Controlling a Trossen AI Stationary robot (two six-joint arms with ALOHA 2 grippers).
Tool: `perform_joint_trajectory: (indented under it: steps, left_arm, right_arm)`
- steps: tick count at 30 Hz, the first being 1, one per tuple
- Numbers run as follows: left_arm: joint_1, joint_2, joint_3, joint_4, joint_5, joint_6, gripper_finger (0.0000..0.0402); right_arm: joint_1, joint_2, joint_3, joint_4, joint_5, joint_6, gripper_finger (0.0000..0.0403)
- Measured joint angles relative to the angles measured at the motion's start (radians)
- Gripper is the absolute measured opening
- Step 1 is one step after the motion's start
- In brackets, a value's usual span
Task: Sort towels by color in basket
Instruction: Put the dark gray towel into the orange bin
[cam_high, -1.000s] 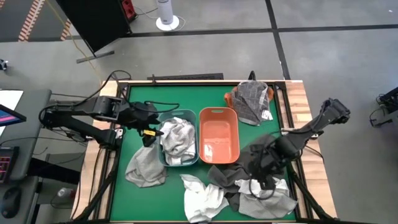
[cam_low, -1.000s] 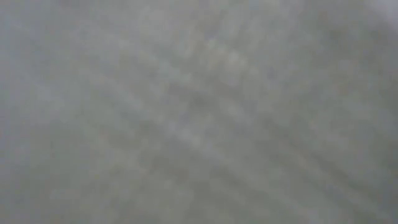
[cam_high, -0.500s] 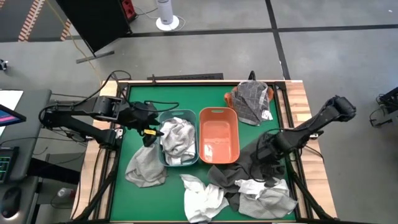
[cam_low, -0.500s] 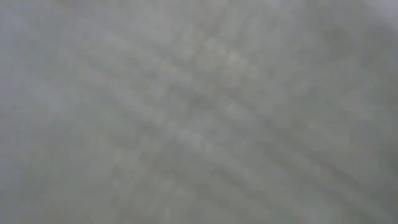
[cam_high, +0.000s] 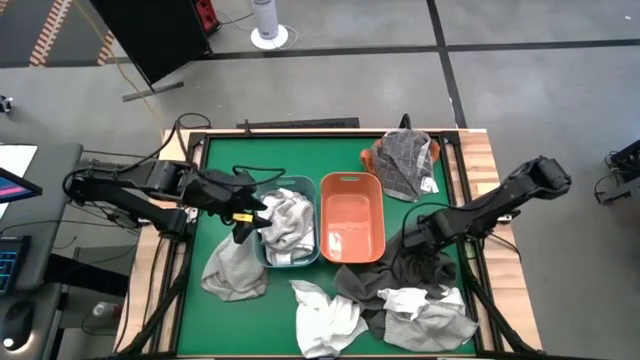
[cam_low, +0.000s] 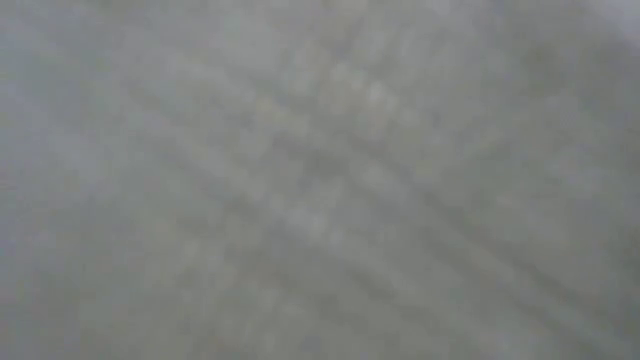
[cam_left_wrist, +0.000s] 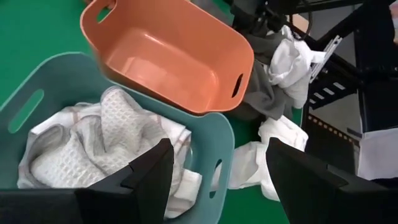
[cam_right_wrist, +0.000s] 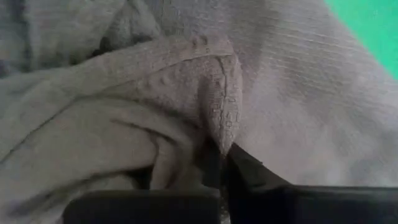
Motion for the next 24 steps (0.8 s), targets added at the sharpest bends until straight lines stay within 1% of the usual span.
perform_joint_trajectory:
  steps: [3,6,10,13,16,19,24]
  left_arm:
    - [-0.002,0.0,0.0,0.01,-0.008,0.021,0.0245]
    - [-0.002,0.0,0.0,0.041,-0.031,0.057,0.0245]
    - [-0.002,0.0,0.0,0.109,-0.08,0.113,0.0245]
    - [-0.002,0.0,0.0,0.15,-0.098,0.141,0.0245]
    - [-0.001,0.0,0.0,0.176,-0.1,0.156,0.0245]
    - [0.008,0.0,0.0,0.177,-0.1,0.163,0.0245]
    - [0.016,0.0,0.0,0.198,-0.103,0.164,0.0245]
  right_arm:
    - [-0.022,-0.053,0.053,-0.1,0.012,0.019,0.0028]
    - [-0.045,-0.114,0.136,-0.212,0.071,0.036,0.0024]
    - [-0.095,-0.175,0.285,-0.297,0.155,0.047,0.0023]
    - [-0.136,-0.196,0.42,-0.323,0.216,0.042,0.0023]
    - [-0.176,-0.202,0.565,-0.306,0.258,-0.014,0.0023]
    - [-0.224,-0.194,0.7,-0.243,0.266,-0.103,0.0023]
    - [-0.259,-0.173,0.881,-0.022,0.266,-0.298,0.0023]
